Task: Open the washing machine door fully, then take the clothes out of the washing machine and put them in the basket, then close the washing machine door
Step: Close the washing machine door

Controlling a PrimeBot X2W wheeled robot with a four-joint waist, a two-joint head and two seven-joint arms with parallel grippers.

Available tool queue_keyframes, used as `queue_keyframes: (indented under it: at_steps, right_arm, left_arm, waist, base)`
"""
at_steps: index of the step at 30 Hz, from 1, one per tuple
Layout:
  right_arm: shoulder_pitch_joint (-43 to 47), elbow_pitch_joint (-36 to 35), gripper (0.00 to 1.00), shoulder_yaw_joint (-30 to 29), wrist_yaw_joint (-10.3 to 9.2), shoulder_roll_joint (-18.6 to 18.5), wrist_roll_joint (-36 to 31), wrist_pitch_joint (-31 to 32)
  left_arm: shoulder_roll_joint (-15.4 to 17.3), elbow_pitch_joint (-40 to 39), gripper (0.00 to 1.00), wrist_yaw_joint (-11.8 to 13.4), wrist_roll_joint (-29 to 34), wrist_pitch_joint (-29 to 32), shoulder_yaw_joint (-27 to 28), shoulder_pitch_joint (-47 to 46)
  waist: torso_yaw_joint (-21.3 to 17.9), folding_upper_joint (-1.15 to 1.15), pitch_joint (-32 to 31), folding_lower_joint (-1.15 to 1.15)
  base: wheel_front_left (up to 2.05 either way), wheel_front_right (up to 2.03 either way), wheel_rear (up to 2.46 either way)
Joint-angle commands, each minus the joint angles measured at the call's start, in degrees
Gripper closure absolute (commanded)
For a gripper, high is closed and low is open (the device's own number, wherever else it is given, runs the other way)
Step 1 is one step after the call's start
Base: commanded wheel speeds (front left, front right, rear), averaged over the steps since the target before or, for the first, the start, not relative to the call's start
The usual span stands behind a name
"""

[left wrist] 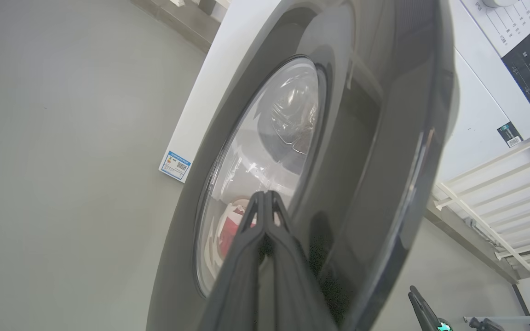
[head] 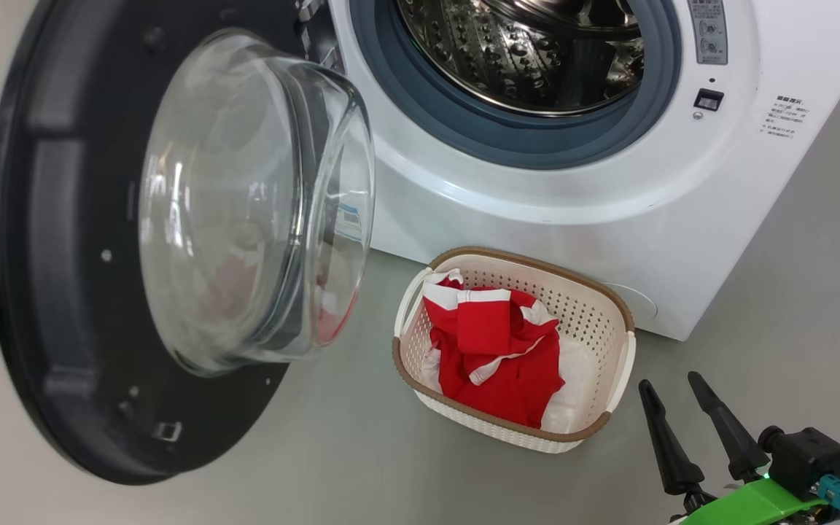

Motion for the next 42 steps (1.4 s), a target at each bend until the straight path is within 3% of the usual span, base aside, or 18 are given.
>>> queue_keyframes:
  at_steps: [1,16,27,40,42]
  right_arm:
    - [-1.14,-1.54,0.00,0.97,0.43,-0.36,-0.10,-0.37]
    - [-1.32,-1.73,0.00,0.72,0.43,-0.41,-0.17,-0.37]
    - [-1.51,-1.51,0.00,1.01,0.43,-0.22,-0.02,-0.37]
    - [-1.66,-2.11,0.00,3.29,0.43,-0.31,0.45,-0.37]
    - [-1.69,-2.16,0.00,3.75,0.43,-0.33,0.54,-0.37]
  left_arm:
    - [3.30,-2.21,1.00,-0.39,-0.57,0.00,1.69,-0.72]
    - [3.13,-9.95,1.00,-0.39,-5.16,-4.12,-3.99,-1.23]
    - [3.52,-10.26,1.00,-0.39,-4.65,-8.22,-6.94,-0.92]
    - [3.79,-5.30,1.00,-0.40,-2.03,-18.26,-7.50,4.44]
    - [3.87,-4.47,0.85,-0.40,-1.36,-20.30,-7.70,5.76]
  waist:
    - [-0.04,0.00,-0.03,0.00]
    - [-0.35,0.00,0.22,0.00]
    - [-0.57,0.00,-0.48,0.00]
    - [-0.39,0.00,-2.94,0.00]
    - [-0.20,0.00,-3.32,0.00]
  base:
    - [0.00,0.00,0.00]
    - [0.00,0.00,0.00]
    - [0.00,0.00,0.00]
    - [0.00,0.00,0.00]
    - [0.00,0.00,0.00]
